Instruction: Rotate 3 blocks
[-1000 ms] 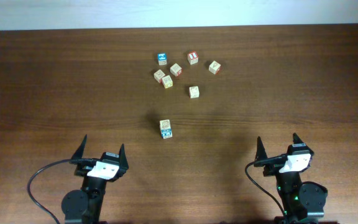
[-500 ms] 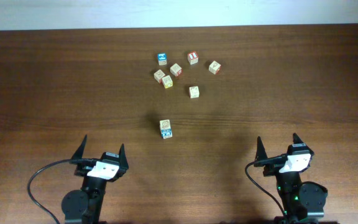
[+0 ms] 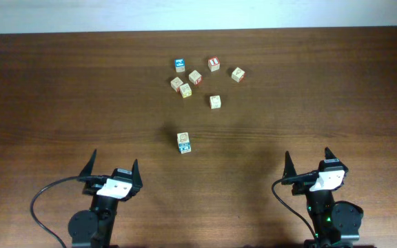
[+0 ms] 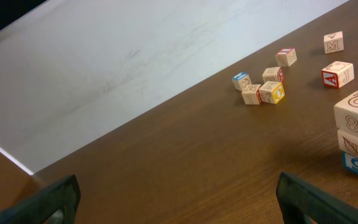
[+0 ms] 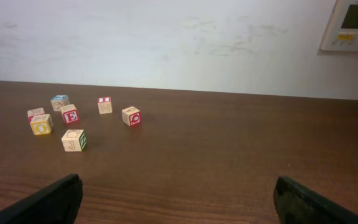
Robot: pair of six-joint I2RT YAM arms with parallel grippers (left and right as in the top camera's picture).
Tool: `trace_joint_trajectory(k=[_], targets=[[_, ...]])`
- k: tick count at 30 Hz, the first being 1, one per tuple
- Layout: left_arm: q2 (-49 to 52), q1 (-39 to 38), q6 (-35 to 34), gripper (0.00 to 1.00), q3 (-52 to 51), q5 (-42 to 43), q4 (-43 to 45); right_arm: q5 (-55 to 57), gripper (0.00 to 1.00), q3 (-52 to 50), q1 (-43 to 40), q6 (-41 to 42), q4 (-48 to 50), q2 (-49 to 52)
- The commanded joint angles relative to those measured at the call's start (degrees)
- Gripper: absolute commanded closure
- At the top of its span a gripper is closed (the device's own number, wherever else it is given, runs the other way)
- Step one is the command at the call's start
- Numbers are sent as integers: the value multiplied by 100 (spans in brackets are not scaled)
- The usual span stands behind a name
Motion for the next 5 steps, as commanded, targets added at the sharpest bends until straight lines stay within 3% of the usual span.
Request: trace_joint_trajectory(k=[1, 5], targets=[[-39, 4, 90, 1, -46, 2, 9, 48, 2, -52, -26, 68, 2, -42], [-39, 4, 90, 1, -46, 2, 9, 48, 2, -52, -26, 68, 2, -42]])
